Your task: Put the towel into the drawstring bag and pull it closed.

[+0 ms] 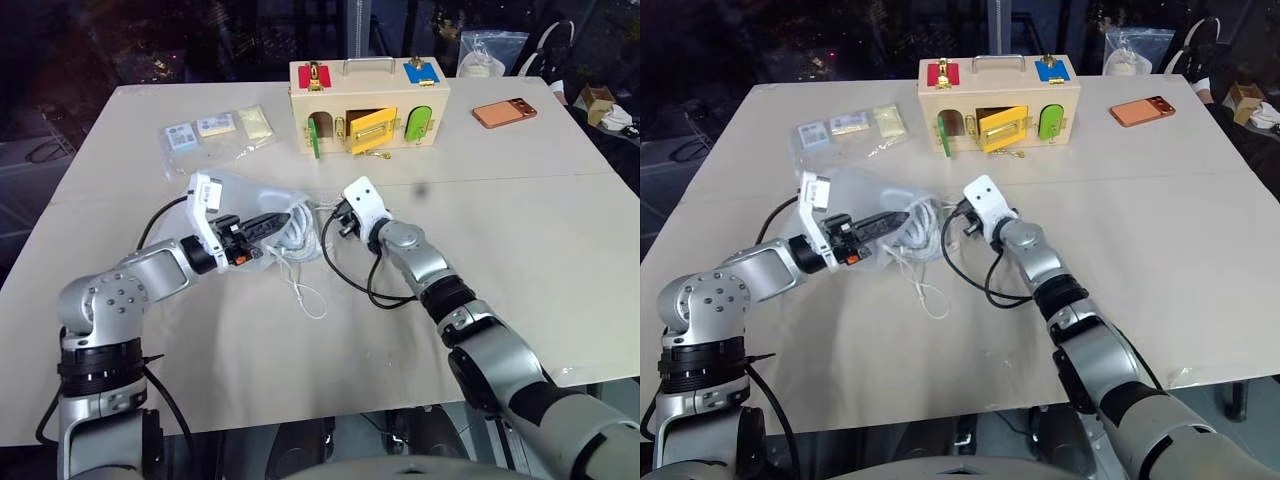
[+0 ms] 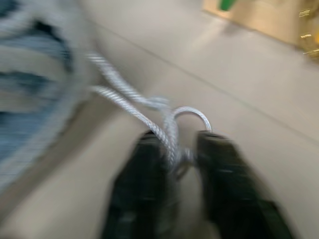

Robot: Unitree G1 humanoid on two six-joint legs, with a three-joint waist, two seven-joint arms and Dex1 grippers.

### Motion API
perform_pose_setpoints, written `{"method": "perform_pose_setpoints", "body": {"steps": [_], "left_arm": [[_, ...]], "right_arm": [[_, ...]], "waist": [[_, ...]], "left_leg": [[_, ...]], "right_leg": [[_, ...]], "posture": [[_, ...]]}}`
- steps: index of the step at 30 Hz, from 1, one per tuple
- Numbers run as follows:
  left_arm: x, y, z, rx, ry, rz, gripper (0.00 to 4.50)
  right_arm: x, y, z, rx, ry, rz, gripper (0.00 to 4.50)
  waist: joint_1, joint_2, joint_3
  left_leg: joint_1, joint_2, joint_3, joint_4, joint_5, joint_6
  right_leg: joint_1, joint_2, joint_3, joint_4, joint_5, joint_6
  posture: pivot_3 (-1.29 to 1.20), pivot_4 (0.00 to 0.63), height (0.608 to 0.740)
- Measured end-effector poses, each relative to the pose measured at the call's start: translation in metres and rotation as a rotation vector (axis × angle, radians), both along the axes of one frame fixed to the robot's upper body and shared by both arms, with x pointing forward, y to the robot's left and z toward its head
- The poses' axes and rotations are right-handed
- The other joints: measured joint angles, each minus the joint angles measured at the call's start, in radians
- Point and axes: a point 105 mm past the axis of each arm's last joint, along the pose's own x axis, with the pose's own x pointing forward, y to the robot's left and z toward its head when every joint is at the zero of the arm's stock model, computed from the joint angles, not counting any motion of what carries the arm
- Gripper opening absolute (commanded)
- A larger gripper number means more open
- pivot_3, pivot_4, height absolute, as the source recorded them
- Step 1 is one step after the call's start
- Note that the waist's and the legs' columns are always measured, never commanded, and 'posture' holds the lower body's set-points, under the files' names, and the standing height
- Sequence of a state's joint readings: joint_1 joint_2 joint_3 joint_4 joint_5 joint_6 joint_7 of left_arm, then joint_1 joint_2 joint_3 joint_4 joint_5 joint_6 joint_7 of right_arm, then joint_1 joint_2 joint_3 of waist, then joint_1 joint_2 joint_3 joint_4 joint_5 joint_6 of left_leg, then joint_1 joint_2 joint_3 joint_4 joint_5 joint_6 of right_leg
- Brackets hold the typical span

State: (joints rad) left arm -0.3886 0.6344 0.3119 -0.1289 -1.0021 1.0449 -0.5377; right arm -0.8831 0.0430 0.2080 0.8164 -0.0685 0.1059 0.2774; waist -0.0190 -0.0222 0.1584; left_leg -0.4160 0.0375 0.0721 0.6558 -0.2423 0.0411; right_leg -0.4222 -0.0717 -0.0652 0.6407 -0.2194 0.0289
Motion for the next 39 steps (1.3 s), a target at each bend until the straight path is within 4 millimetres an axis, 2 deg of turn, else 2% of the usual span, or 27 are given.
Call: {"method": "perform_pose_setpoints", "body": {"steps": [4,7,10,12,14,17,20,21,24,27,28,30,33,35,37,39], "left_arm": [[0.002,-0.001,0.011,0.002,-0.036,-0.02,0.0],[0.009,-0.002,0.03,0.012,-0.091,-0.043,0.0],[0.024,-0.007,0.044,0.045,-0.138,-0.088,0.0],[0.035,-0.014,0.048,0.075,-0.163,-0.119,0.0],[0.05,-0.022,0.052,0.127,-0.202,-0.143,0.0],[0.064,-0.026,0.048,0.207,-0.248,-0.144,0.89],[0.052,-0.021,0.035,0.207,-0.236,-0.188,2.21],[0.042,-0.015,0.024,0.231,-0.22,-0.2,2.76],[0.015,0.001,0.005,0.278,-0.18,-0.225,2.76],[-0.014,0.017,-0.003,0.296,-0.14,-0.222,2.76],[-0.016,0.018,-0.004,0.296,-0.138,-0.221,2.76],[-0.036,0.023,-0.015,0.314,-0.109,-0.22,2.76],[-0.063,0.026,-0.046,0.31,0.001,-0.237,2.76],[-0.067,0.026,-0.051,0.339,-0.003,-0.238,2.76],[-0.061,0.015,-0.06,0.375,-0.046,-0.213,2.76],[-0.055,0.004,-0.071,0.385,-0.06,-0.194,2.76]], "right_arm": [[0.0,-0.017,0.011,0.008,-0.071,-0.035,0.03],[-0.011,-0.031,0.033,0.058,-0.119,-0.028,0.03],[-0.034,-0.048,0.07,0.121,-0.146,0.021,0.03],[-0.051,-0.051,0.091,0.166,-0.147,0.068,0.03],[-0.067,-0.052,0.099,0.168,-0.131,0.11,0.03],[-0.071,-0.053,0.095,0.163,-0.084,0.104,0.0],[-0.069,-0.056,0.091,0.153,-0.073,0.069,0.0],[-0.068,-0.057,0.091,0.156,-0.075,0.057,0.0],[-0.065,-0.059,0.091,0.164,-0.077,0.031,0.0],[-0.064,-0.06,0.092,0.17,-0.081,0.024,0.0],[-0.064,-0.06,0.092,0.172,-0.081,0.026,0.0],[-0.064,-0.056,0.093,0.175,-0.08,0.041,0.0],[-0.062,-0.057,0.096,0.169,-0.082,0.044,0.0],[-0.061,-0.056,0.098,0.169,-0.084,0.048,0.0],[-0.059,-0.057,0.101,0.167,-0.092,0.047,0.0],[-0.059,-0.056,0.104,0.169,-0.104,0.052,0.0]], "waist": [[0.003,0.0,0.0],[0.004,0.0,0.0],[0.007,0.0,0.0],[0.006,0.0,0.0],[0.004,0.0,0.0],[-0.002,0.0,0.0],[-0.01,0.0,0.0],[-0.018,0.0,0.0],[-0.025,-0.001,0.001],[-0.018,-0.001,0.001],[-0.016,-0.001,0.001],[-0.015,-0.001,0.001],[-0.012,-0.001,0.001],[-0.008,-0.001,0.001],[0.003,0.001,0.0],[0.007,-0.001,0.0]], "left_leg": [[0.0,0.0,-0.001,0.0,0.0,0.0],[0.0,0.0,0.0,0.0,0.0,0.0],[0.0,-0.001,0.0,0.0,0.0,0.0],[0.001,-0.001,0.001,0.0,0.0,0.0],[0.001,-0.001,0.001,0.0,0.0,0.0],[0.001,0.0,0.003,0.0,0.0,0.0],[-0.001,0.001,0.006,-0.002,0.0,0.0],[-0.001,0.001,0.007,-0.003,0.0,0.0],[-0.002,0.001,0.009,-0.005,0.0,0.0],[-0.002,0.001,0.009,-0.004,0.0,0.0],[-0.002,0.0,0.008,-0.004,0.0,0.0],[-0.001,0.0,0.009,-0.004,0.0,0.0],[-0.001,0.0,0.008,-0.003,0.0,0.0],[-0.001,0.0,0.006,-0.003,0.0,0.0],[0.001,0.0,0.007,-0.003,0.0,0.0],[0.0,0.0,0.005,-0.003,0.0,0.001]], "right_leg": [[0.0,0.0,-0.001,0.0,0.0,0.0],[0.0,0.001,-0.001,0.0,0.0,0.0],[0.0,0.001,-0.003,0.0,0.0,0.001],[0.0,0.002,-0.003,0.001,0.0,0.001],[0.0,0.003,-0.003,0.001,0.0,0.001],[-0.001,0.005,-0.001,0.001,0.0,0.0],[-0.005,0.005,0.002,0.001,0.0,0.001],[-0.007,0.005,0.004,0.001,0.0,0.001],[-0.01,0.004,0.007,0.001,0.0,0.001],[-0.01,0.003,0.007,0.001,0.0,0.001],[-0.01,0.002,0.006,0.001,0.0,0.001],[-0.009,0.001,0.007,0.001,0.0,0.001],[-0.009,0.001,0.007,0.001,0.0,0.0],[-0.009,0.001,0.006,0.002,0.0,0.0],[-0.007,0.001,0.006,0.002,-0.001,-0.003],[-0.007,0.002,0.006,0.002,-0.001,-0.003]], "posture": [[0.0,0.15,0.74],[0.0,0.15,0.74],[0.0,0.15,0.74],[0.0,0.15,0.74],[0.0,0.15,0.74],[0.0,0.15,0.74],[0.0,0.15,0.74],[0.0,0.15,0.74],[0.0,0.15,0.74],[0.0,0.15,0.74],[0.0,0.15,0.74],[0.0,0.15,0.74],[0.0,0.15,0.74],[0.0,0.15,0.74],[0.0,0.15,0.74],[0.0,0.15,0.74]]}}
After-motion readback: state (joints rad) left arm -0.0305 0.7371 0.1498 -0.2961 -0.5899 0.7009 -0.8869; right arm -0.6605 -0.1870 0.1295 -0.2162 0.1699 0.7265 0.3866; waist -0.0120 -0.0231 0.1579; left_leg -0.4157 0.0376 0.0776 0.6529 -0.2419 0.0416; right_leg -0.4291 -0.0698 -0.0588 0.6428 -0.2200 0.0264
